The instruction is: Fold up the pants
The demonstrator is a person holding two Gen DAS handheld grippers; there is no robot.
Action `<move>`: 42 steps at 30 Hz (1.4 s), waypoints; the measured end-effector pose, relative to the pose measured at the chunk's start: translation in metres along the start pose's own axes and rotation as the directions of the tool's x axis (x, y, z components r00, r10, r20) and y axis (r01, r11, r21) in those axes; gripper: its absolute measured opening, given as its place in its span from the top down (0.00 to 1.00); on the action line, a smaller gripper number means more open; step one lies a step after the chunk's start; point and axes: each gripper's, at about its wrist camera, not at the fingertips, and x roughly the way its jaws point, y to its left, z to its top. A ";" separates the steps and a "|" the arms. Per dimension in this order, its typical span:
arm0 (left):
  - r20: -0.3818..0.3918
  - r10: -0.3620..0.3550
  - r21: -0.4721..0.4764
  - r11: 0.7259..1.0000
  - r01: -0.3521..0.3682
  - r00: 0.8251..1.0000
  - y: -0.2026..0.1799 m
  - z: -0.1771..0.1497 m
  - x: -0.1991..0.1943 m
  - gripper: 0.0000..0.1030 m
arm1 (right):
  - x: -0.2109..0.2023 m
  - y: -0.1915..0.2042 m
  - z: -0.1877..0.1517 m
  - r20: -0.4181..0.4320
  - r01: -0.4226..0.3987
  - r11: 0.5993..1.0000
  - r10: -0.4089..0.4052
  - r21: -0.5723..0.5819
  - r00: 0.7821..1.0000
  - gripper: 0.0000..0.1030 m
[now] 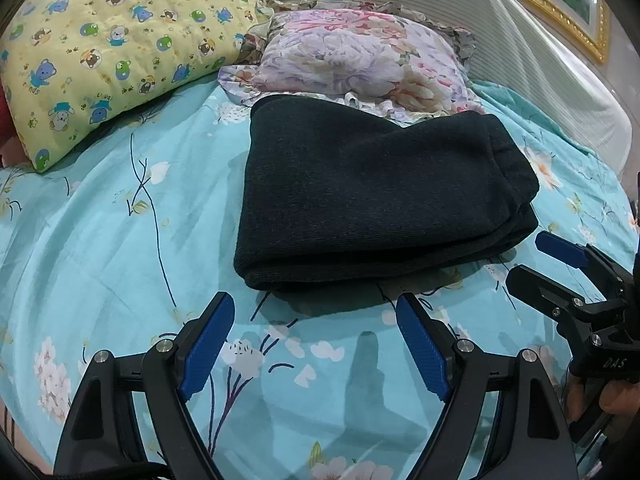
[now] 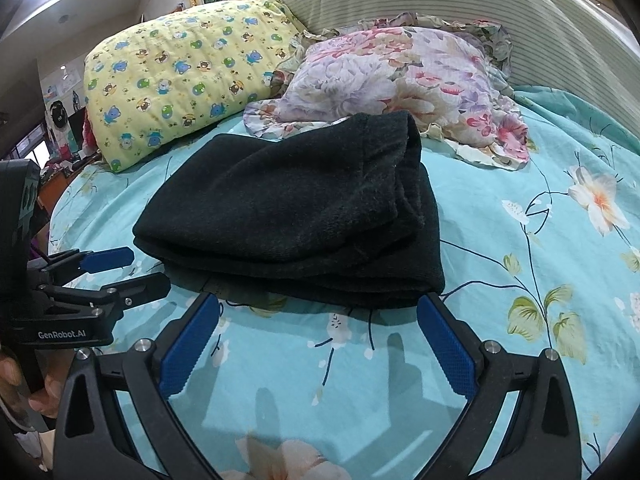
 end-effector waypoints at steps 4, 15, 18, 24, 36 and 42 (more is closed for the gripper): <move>-0.003 -0.001 -0.003 1.000 0.001 1.000 0.000 0.000 0.001 0.19 | 0.000 -0.001 0.001 0.004 0.002 1.000 -0.002 0.006 1.000 0.04; 0.013 0.001 -0.007 1.000 -0.001 1.000 0.002 -0.001 -0.002 0.18 | -0.001 -0.003 0.003 0.016 0.002 1.000 -0.002 0.011 1.000 0.03; 0.023 -0.004 -0.008 1.000 0.004 1.000 0.003 0.000 -0.007 0.18 | -0.003 -0.003 0.004 0.029 0.005 1.000 -0.005 0.014 1.000 0.03; 0.039 -0.013 -0.011 1.000 0.013 0.999 0.002 0.003 -0.014 0.18 | -0.007 -0.003 0.007 0.047 0.009 1.000 -0.010 0.019 0.999 0.03; 0.076 -0.019 -0.019 1.000 0.020 0.997 0.000 0.009 -0.022 0.19 | -0.012 -0.003 0.011 0.075 0.011 1.000 -0.013 0.026 0.997 0.02; 0.096 -0.011 -0.008 1.000 0.012 0.995 -0.003 0.013 -0.025 0.19 | -0.014 -0.004 0.014 0.080 0.012 1.000 -0.014 0.029 0.997 0.02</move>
